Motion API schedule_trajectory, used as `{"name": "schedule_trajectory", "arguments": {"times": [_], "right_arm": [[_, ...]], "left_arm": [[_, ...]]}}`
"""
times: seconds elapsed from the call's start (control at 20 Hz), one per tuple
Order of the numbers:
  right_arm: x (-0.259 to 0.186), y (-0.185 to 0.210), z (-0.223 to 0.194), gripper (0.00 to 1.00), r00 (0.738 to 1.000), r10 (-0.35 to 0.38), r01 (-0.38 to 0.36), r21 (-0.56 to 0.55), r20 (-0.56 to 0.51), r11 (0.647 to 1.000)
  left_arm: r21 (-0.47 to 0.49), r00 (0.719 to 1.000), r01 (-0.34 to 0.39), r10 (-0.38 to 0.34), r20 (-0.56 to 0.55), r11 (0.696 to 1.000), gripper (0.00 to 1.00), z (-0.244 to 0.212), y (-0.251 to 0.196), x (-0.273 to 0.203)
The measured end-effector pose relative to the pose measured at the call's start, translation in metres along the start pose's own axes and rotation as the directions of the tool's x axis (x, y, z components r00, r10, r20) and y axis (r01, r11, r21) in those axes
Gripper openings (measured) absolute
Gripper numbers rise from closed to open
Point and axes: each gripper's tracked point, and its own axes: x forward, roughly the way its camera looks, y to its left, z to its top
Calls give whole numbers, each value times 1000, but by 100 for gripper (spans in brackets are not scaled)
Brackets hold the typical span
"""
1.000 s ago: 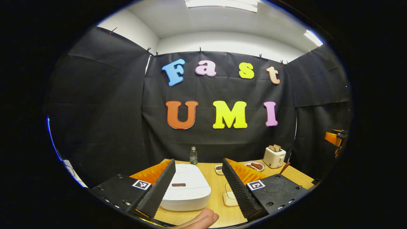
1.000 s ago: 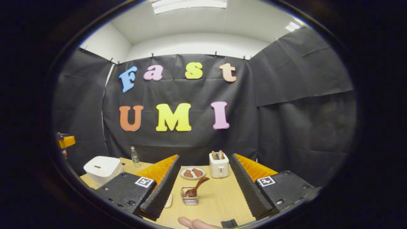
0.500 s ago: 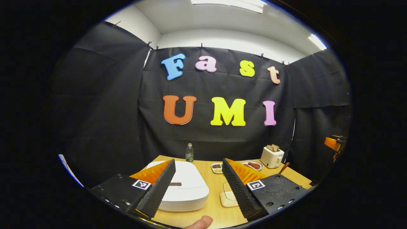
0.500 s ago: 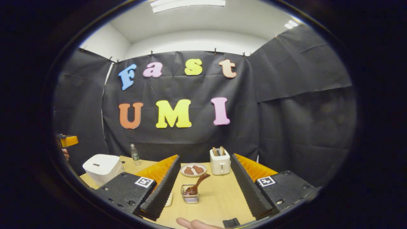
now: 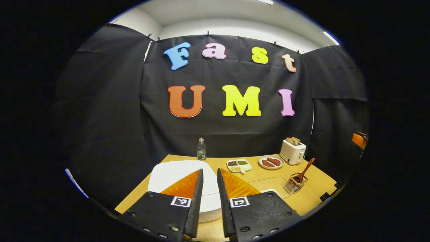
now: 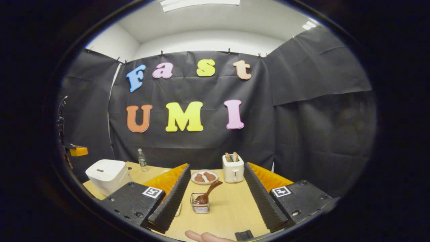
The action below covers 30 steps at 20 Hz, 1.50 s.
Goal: Close the left gripper, press the button to open the rice cooker; take a wooden spoon from the chopstick holder with the right hand, scoop a spoonful of rice and pour it into the rice cooker, then put the wooden spoon back into the chopstick holder.
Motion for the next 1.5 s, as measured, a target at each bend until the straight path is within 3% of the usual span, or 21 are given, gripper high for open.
{"name": "schedule_trajectory", "arguments": {"times": [0.1, 0.25, 0.3, 0.5, 0.65, 0.85, 1.05, 1.25, 1.35, 1.5], "right_arm": [[2, -1, -4, 100, 1000, 3, -2, 32, -8, 999], [5, -3, -11, 100, 1000, 9, -8, 24, -14, 1000], [7, -5, -13, 99, 1000, 6, -5, 19, -18, 1000], [8, -6, -29, 100, 999, 5, -4, 24, -43, 1000], [1, 0, -28, 100, 999, 27, -25, 65, -32, 998], [-9, 1, -19, 100, 999, 32, -32, 14, 21, 999], [-17, 7, -24, 99, 999, 49, -49, -14, 22, 999], [-29, 26, -31, 99, 991, 131, -130, 11, -4, 991], [-31, 24, -27, 100, 992, 127, -127, -10, 13, 992], [-31, 24, -28, 100, 992, 128, -128, -21, 17, 992]], "left_arm": [[37, 999, -33, 34, -23, 999, 9, -7, 9, 9], [59, 995, -38, 43, -93, 998, 8, -28, 9, 26], [51, 992, -28, 34, -119, 998, 0, -35, 7, 31], [30, 977, -48, 53, -208, 998, 0, -61, 16, 51], [9, 975, -72, 73, -209, 997, 0, -65, 24, 63], [-26, 953, -134, 122, -279, 991, 0, -91, 39, 78], [-30, 936, -138, 121, -330, 990, 0, -110, 41, 85], [-46, 934, -129, 106, -341, 991, 0, -113, 41, 84], [-52, 922, -131, 102, -372, 990, 0, -122, 40, 83], [-36, 927, -131, 109, -360, 991, 0, -118, 41, 84]]}}
